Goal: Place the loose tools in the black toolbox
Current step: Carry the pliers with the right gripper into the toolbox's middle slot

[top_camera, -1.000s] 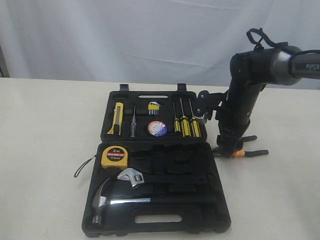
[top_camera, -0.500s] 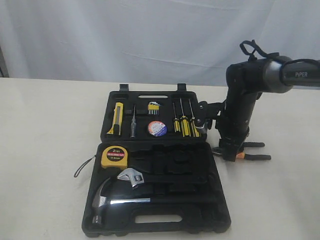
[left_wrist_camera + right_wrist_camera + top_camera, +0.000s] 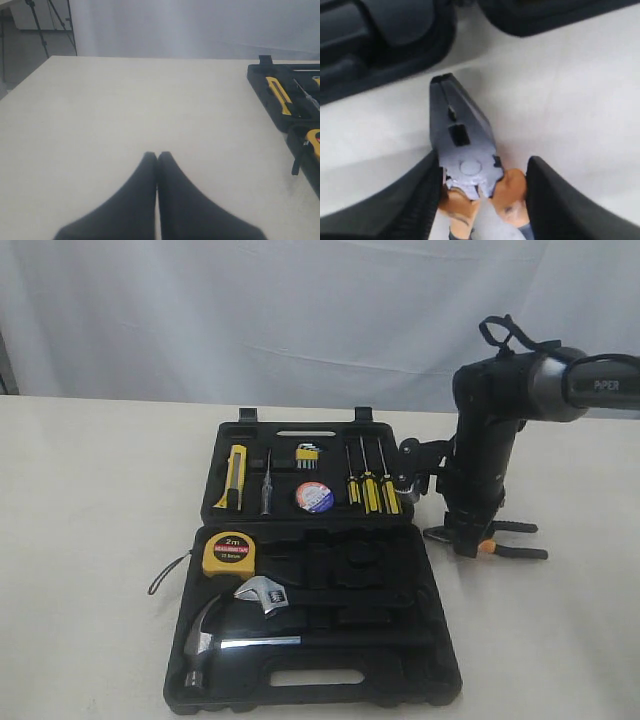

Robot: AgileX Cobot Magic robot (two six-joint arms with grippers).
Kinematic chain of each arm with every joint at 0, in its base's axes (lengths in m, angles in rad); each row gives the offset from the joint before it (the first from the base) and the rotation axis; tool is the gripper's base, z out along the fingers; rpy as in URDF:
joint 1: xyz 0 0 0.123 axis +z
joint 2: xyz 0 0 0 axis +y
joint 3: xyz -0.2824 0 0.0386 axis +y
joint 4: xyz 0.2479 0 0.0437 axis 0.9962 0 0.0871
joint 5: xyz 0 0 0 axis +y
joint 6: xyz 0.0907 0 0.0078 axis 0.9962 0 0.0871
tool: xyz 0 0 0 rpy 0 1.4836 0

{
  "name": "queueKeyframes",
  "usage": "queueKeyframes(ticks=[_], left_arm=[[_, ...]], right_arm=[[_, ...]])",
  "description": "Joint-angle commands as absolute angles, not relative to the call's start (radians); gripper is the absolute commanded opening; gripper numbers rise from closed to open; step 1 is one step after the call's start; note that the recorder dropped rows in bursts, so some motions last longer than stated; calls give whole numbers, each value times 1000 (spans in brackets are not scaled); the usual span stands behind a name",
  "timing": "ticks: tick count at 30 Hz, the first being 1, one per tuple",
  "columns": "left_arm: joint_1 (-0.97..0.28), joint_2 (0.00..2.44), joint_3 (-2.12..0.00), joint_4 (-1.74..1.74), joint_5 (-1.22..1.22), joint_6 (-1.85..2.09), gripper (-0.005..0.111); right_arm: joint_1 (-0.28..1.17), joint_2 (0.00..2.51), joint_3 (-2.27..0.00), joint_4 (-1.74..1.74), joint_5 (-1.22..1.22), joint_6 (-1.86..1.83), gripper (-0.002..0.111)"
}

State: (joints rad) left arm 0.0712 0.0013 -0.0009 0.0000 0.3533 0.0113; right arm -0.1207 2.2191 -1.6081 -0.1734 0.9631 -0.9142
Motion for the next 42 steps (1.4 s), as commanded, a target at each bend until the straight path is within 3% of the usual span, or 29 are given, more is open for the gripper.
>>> queueKeyframes(ticks=[1,7,19,42], left_arm=[[69,0,0,0,342,7,0],[69,0,0,0,342,7,0],[69,0,0,0,342,7,0],[69,0,0,0,342,7,0]], right_arm=[[-125,2143,-1670,-152,999,-885,0],[-89,2065,-1701,69,1056,-932,0],[154,2156,-1710,54,922,-901,0],[168,2237,-1710,113,941,-830,0]])
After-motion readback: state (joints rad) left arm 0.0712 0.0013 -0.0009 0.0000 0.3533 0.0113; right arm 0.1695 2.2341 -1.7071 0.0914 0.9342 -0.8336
